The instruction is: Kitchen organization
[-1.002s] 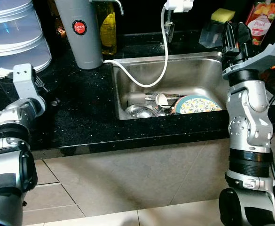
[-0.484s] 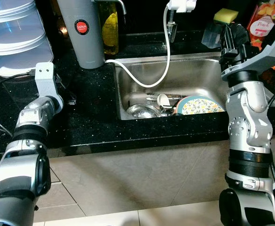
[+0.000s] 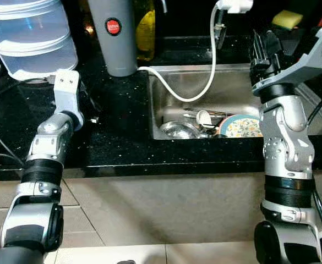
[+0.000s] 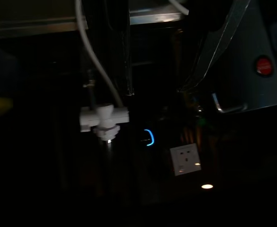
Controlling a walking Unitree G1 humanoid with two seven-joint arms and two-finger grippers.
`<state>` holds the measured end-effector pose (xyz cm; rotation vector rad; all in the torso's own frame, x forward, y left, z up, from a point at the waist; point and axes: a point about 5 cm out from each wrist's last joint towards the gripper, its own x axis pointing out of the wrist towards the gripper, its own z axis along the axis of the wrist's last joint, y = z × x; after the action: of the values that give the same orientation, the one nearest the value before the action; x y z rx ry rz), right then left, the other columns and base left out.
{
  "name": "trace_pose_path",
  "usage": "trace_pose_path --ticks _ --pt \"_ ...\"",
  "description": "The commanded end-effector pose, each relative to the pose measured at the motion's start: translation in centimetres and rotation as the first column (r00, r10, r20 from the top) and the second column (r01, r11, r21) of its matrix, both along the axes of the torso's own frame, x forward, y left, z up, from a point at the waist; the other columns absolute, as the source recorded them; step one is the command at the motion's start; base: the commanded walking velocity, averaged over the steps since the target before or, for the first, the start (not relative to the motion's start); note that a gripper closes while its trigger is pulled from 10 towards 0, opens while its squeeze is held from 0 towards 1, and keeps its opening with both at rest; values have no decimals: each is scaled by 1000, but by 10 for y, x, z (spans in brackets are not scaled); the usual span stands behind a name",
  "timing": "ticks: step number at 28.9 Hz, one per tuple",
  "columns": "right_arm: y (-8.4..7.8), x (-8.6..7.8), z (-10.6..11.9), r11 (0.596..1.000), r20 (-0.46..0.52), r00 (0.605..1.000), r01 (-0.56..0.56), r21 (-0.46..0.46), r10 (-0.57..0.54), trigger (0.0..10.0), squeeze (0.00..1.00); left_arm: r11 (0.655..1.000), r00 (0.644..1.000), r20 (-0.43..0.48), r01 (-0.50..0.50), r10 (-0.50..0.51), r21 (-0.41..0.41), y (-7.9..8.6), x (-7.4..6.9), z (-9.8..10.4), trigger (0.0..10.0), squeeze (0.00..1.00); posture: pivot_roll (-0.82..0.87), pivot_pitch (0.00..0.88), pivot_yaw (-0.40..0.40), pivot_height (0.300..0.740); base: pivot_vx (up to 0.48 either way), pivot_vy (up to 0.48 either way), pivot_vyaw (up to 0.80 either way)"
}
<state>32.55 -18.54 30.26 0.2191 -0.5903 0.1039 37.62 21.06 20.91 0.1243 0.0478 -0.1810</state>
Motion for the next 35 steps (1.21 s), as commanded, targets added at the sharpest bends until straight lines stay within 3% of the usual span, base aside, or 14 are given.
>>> trace_pose_path --ticks 1,6,10,11,12,15,19,24,27,29,32,33,34,35 --pt "8 -3 1 998 -1 998 -61 17 61 10000 0 995 993 63 100 -101 12 -25 -2 11 10000 0 112 0 23 740 0 0 0" --pt "25 -7 -1 976 -4 979 -204 75 205 10000 0 988 980 134 143 -148 52 -34 -7 24 10000 0 108 0 30 740 0 0 0" --pt "34 -10 -2 960 -6 963 -269 74 271 10000 0 984 974 142 169 -175 52 -38 -8 26 10000 0 106 0 32 740 0 0 0" --pt "48 -15 -4 938 -12 938 -346 29 347 10000 0 980 971 135 194 -197 38 -48 -11 25 10000 0 105 0 36 740 0 0 0" --pt "48 -15 -4 938 -12 938 -346 29 347 10000 0 980 971 135 194 -197 38 -48 -11 25 10000 0 105 0 36 740 0 0 0" --pt "55 -17 -9 929 -36 929 -369 -25 368 10000 0 990 986 93 137 -139 33 -61 -20 4 10000 0 103 0 43 740 0 0 0" --pt "54 -18 -11 931 -49 931 -364 -30 362 10000 0 997 995 77 69 -71 24 -63 -24 -7 10000 0 104 0 42 740 0 0 0" --pt "53 -18 -13 926 -69 924 -378 -27 375 10000 0 990 989 72 127 -132 64 -78 -35 -18 10000 0 107 0 38 740 0 0 0" --pt "63 -13 -22 912 -126 906 -409 -18 404 10000 0 969 968 111 212 -227 129 -96 -42 -13 10000 0 118 0 27 740 0 0 0" --pt "65 -12 -24 911 -138 903 -413 -18 407 10000 0 965 964 117 222 -239 140 -99 -43 -12 10000 0 118 0 27 740 0 0 0" --pt "72 -10 -34 906 -192 888 -422 22 418 10000 0 902 895 155 391 -419 180 -125 -59 -6 10000 0 118 0 27 740 0 0 0" --pt "72 -10 -34 906 -192 888 -422 22 418 10000 0 902 895 155 391 -419 180 -125 -59 -6 10000 0 118 0 27 740 0 0 0" --pt "74 -9 -39 898 -212 872 -432 89 440 10000 0 853 840 195 456 -507 253 -137 -70 -2 10000 0 116 0 29 740 0 0 0" --pt "74 -9 -39 898 -212 872 -432 89 440 10000 0 853 840 195 456 -507 253 -137 -70 -2 10000 0 116 0 29 740 0 0 0"
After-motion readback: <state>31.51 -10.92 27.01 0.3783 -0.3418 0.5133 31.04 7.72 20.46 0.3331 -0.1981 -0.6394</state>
